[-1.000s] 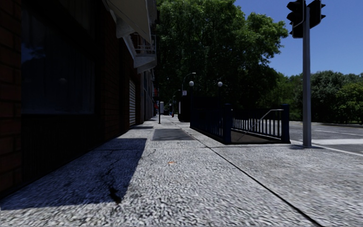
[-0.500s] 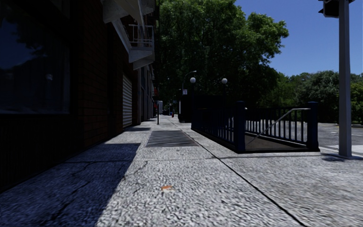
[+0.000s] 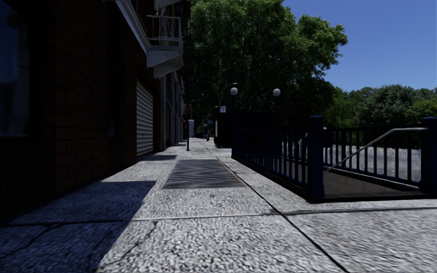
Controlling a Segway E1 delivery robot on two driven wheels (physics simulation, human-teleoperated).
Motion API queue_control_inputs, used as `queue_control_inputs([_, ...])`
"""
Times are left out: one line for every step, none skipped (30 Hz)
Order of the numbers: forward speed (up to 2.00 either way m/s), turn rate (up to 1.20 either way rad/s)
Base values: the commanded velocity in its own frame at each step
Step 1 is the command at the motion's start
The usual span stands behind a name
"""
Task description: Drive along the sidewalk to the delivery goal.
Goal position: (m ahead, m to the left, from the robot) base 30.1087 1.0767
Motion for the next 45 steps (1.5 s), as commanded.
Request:
queue_control_inputs([1.95, 0.00])
queue_control_inputs([2.00, 0.00])
queue_control_inputs([2.00, 0.00])
queue_control_inputs([2.00, 0.00])
queue_control_inputs([2.00, 0.00])
queue_control_inputs([2.00, 0.00])
queue_control_inputs([2.00, 0.00])
queue_control_inputs([2.00, 0.00])
queue_control_inputs([2.00, 0.00])
queue_control_inputs([2.00, 0.00])
queue_control_inputs([2.00, 0.00])
queue_control_inputs([2.00, 0.00])
queue_control_inputs([2.00, 0.00])
queue_control_inputs([2.00, 0.00])
queue_control_inputs([2.00, 0.00])
queue_control_inputs([2.00, 0.00])
queue_control_inputs([2.00, 0.00])
queue_control_inputs([2.00, 0.00])
queue_control_inputs([2.00, 0.00])
queue_control_inputs([2.00, 0.00])
queue_control_inputs([2.00, 0.00])
queue_control_inputs([2.00, 0.00])
queue_control_inputs([2.00, 0.00])
queue_control_inputs([2.00, 0.00])
queue_control_inputs([2.00, 0.00])
queue_control_inputs([2.00, 0.00])
queue_control_inputs([2.00, 0.00])
queue_control_inputs([2.00, 0.00])
queue_control_inputs([2.00, 0.00])
queue_control_inputs([2.00, 0.00])
queue_control_inputs([2.00, 0.00])
queue_control_inputs([2.00, 0.00])
queue_control_inputs([2.00, 0.00])
queue_control_inputs([2.00, 0.00])
queue_control_inputs([2.00, 0.00])
queue_control_inputs([2.00, 0.00])
queue_control_inputs([2.00, 0.00])
queue_control_inputs([2.00, 0.00])
queue_control_inputs([2.00, 0.00])
queue_control_inputs([2.00, 0.00])
queue_control_inputs([2.00, 0.00])
queue_control_inputs([2.00, 0.05])
queue_control_inputs([2.00, 0.20])
queue_control_inputs([2.00, 0.42])
queue_control_inputs([2.00, 0.54])
